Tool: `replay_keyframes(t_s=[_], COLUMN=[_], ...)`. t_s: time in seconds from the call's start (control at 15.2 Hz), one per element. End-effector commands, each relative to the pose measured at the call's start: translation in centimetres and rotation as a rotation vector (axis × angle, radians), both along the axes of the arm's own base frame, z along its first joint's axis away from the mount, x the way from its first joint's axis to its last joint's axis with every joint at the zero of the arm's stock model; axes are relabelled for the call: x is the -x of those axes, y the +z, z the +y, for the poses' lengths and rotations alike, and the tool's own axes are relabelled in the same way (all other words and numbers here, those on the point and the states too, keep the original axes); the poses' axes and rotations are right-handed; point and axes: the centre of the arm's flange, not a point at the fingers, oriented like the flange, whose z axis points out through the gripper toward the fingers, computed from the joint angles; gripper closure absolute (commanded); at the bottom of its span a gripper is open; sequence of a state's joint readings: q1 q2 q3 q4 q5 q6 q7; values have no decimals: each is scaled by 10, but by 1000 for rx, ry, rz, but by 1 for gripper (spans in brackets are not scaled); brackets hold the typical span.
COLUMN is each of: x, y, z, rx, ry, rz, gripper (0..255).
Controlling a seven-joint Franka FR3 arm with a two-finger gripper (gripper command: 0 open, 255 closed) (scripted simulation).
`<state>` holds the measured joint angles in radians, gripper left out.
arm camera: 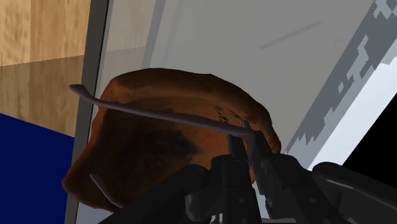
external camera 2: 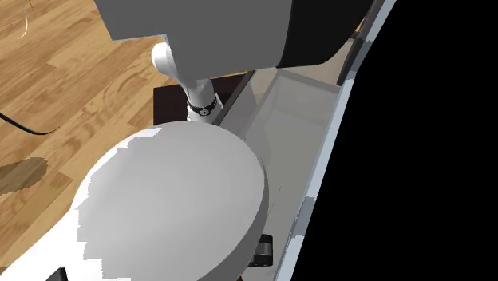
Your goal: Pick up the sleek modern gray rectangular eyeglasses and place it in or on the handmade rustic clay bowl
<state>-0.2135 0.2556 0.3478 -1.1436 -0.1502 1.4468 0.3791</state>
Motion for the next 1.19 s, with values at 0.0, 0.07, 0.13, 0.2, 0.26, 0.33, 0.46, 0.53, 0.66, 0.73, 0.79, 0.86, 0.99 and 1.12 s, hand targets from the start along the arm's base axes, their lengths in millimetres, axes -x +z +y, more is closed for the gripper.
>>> replay_keyframes(t_s=[0.0, 0.07, 0.13, 0.2, 0.26, 0.33, 0.46, 0.53, 0.66, 0.73, 0.79, 0.86, 0.99, 1.12], x=[0, 0, 0, 0, 0, 0, 0, 0, 0, -2, -2, -2, 0, 2], y=[-11, -16, -18, -18, -18, -18, -18, -18, -18, -18, -18, -18, -18, 8], z=[-1, -1, -1, -1, -1, -1, -1, -1, 0, 0, 0, 0, -1, 1], rx=[0, 0, 0, 0, 0, 0, 0, 0, 0, 0, 0, 0, 0, 0], ry=[0, 0, 0, 0, 0, 0, 0, 0, 0, 0, 0, 0, 0, 0], rz=[0, 0, 0, 0, 0, 0, 0, 0, 0, 0, 0, 0, 0, 0], gripper=[255, 255, 255, 255, 255, 255, 255, 255, 0, 0, 0, 0, 0, 0])
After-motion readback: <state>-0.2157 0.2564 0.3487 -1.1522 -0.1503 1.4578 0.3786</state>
